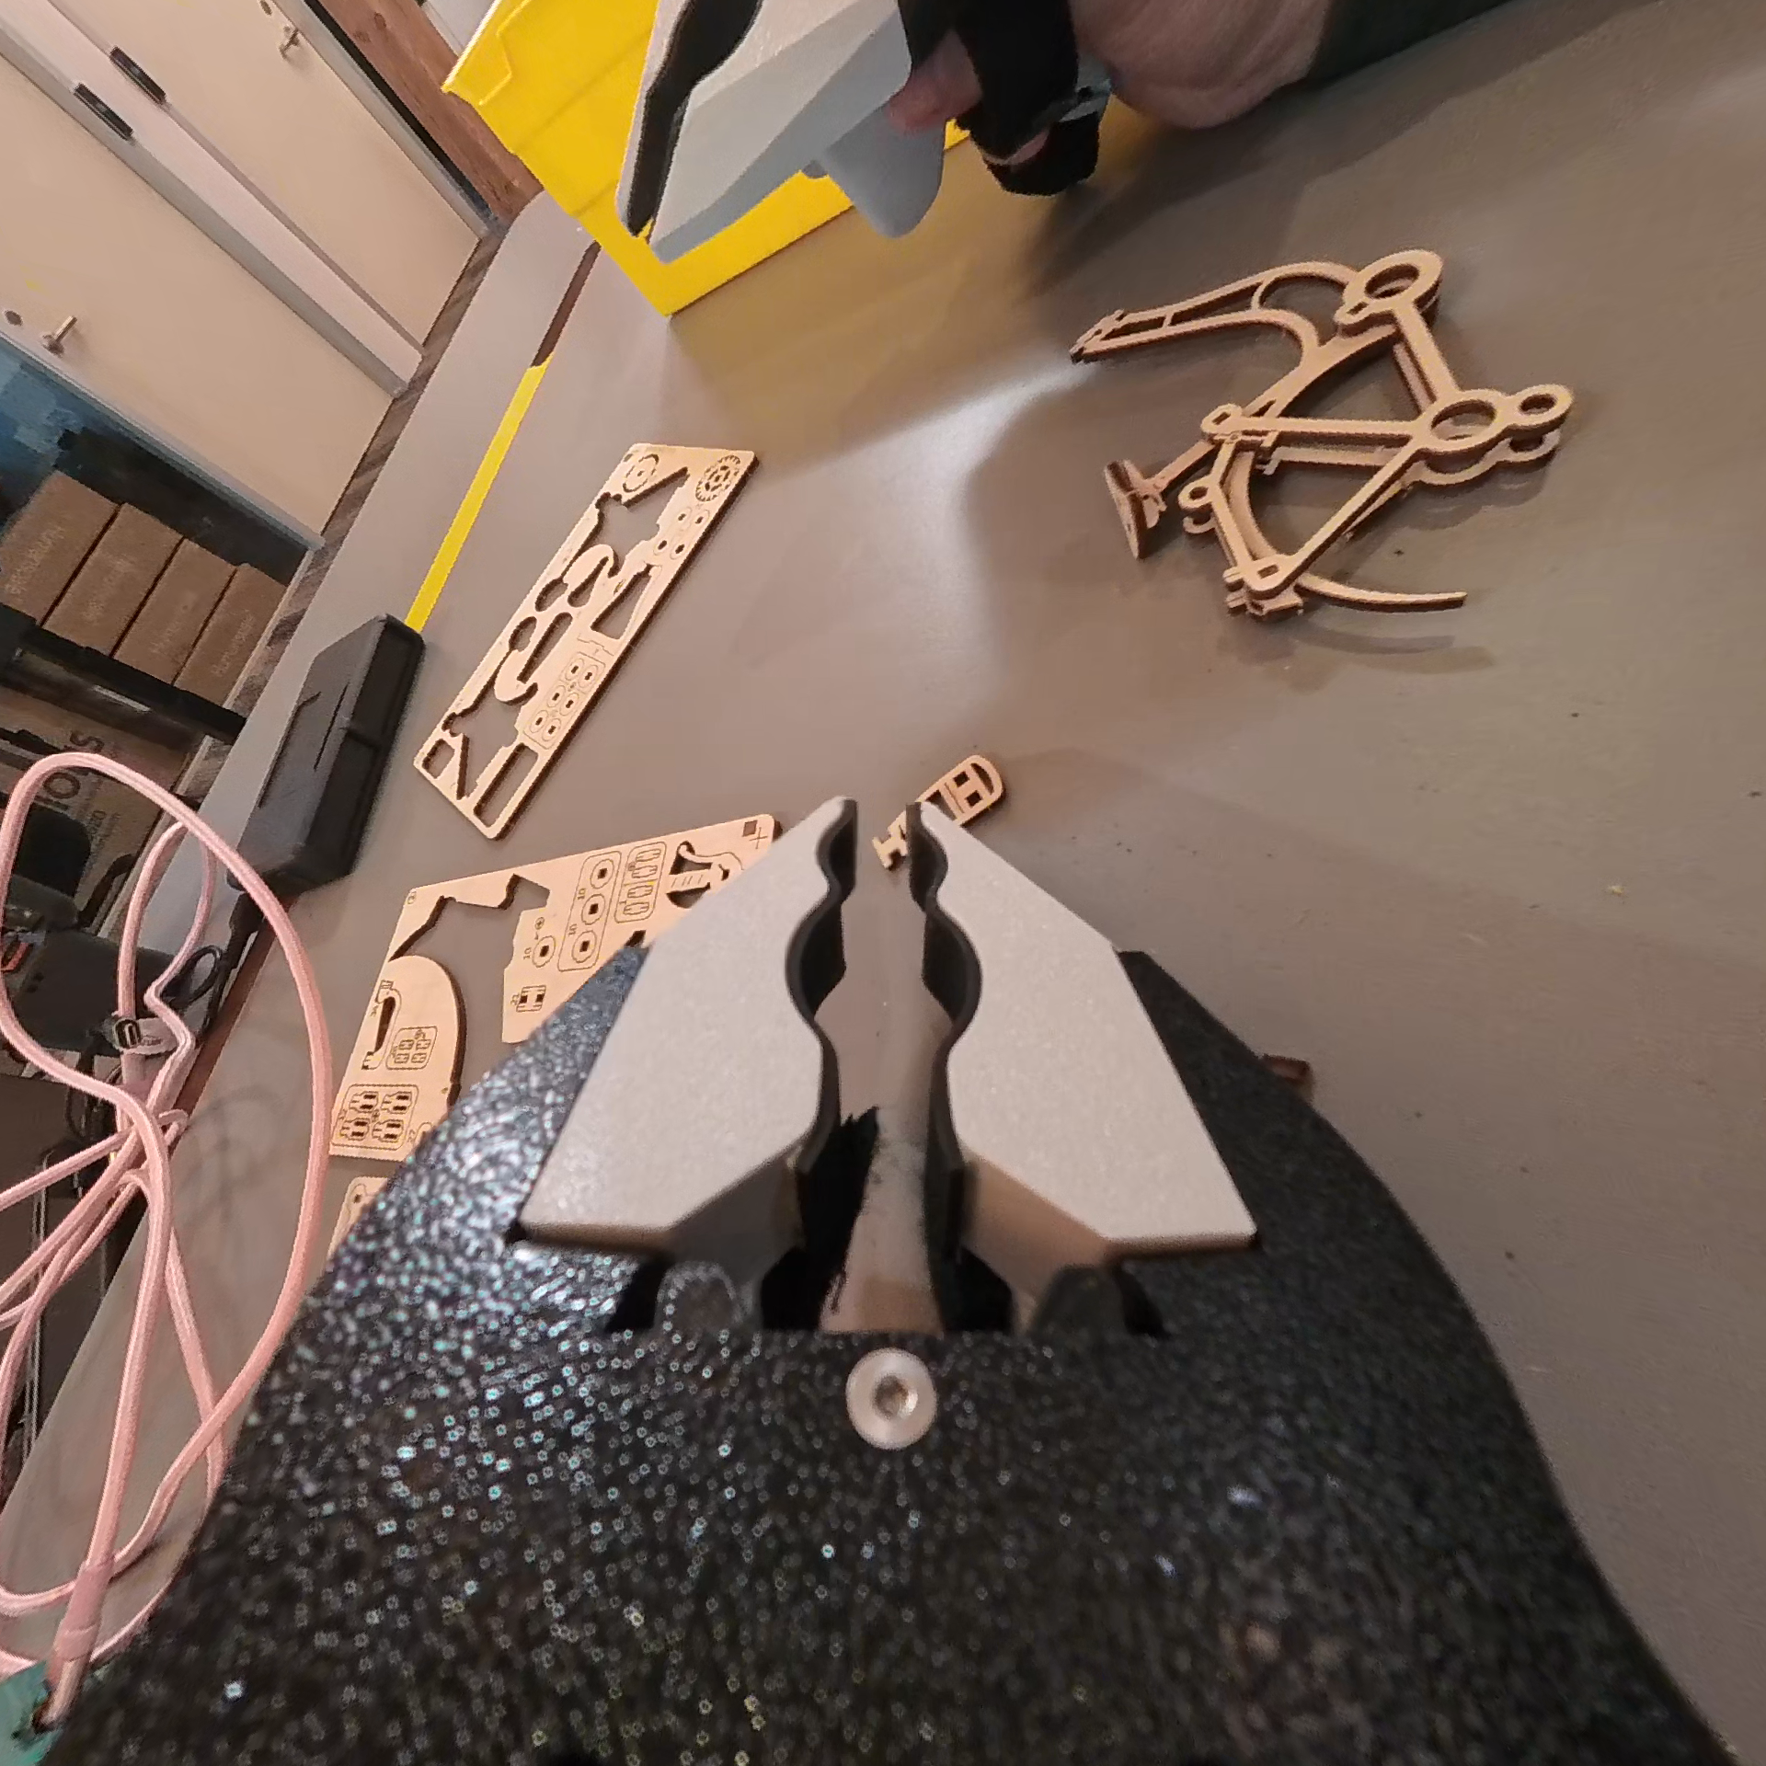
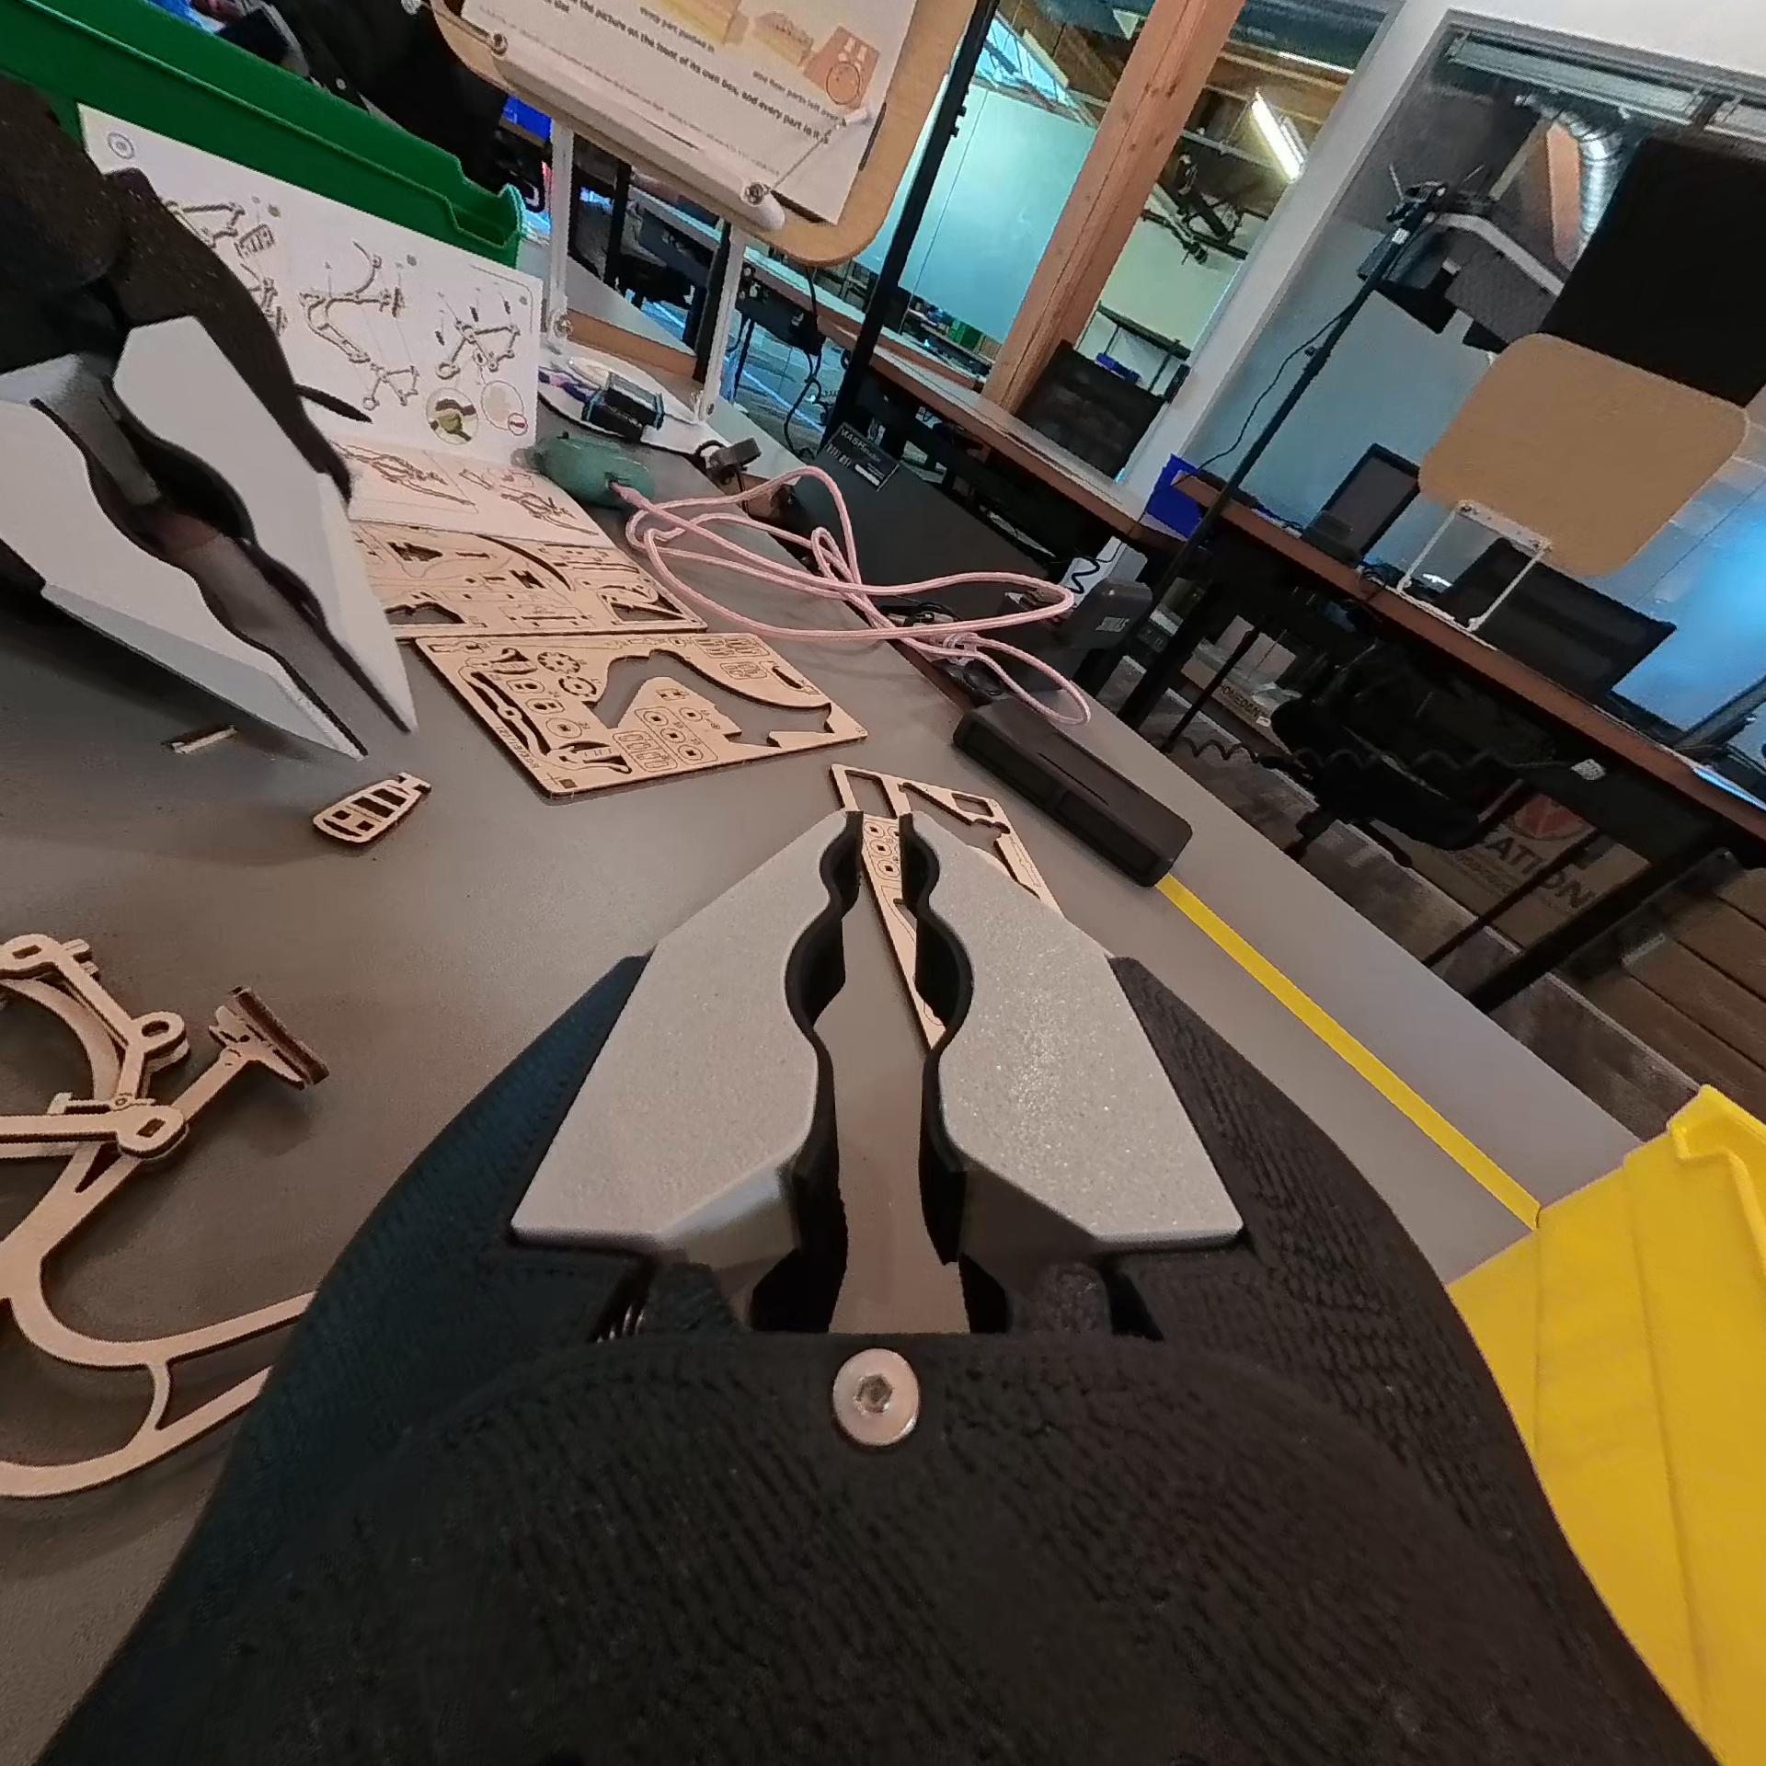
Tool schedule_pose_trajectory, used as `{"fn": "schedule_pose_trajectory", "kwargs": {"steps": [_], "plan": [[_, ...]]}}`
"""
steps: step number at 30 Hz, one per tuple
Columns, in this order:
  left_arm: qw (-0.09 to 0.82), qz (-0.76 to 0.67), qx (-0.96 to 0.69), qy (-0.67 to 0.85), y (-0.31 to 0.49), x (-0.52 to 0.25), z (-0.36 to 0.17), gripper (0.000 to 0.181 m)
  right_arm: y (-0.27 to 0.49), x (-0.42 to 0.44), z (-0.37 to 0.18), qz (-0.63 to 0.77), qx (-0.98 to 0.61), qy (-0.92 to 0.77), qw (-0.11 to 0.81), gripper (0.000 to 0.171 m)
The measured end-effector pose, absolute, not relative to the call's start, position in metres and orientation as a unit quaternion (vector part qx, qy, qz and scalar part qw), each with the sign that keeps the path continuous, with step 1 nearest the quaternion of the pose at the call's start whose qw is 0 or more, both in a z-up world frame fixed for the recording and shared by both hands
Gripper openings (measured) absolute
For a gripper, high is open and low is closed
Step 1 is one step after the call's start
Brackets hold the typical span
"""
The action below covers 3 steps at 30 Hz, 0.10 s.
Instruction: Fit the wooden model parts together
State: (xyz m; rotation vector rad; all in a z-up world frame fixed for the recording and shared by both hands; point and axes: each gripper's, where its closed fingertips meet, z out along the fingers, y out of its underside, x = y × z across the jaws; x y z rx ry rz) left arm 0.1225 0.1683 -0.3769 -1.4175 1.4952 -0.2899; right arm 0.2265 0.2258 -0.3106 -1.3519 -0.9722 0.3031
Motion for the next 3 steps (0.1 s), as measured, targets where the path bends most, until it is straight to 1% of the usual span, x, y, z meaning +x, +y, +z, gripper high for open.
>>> {"fn": "schedule_pose_trajectory", "kwargs": {"steps": [1, 3], "plan": [[0.506, -0.120, -0.588, 0.619, 0.1686, 0.1225, -0.3767, 0.007, 0.2258, 0.2265, -0.3105, 0.134, -0.598, -0.430, 0.663, 0.005], [0.505, -0.121, -0.589, 0.619, 0.1686, 0.1225, -0.3768, 0.008, 0.2258, 0.2263, -0.3107, 0.134, -0.598, -0.430, 0.663, 0.005]]}}
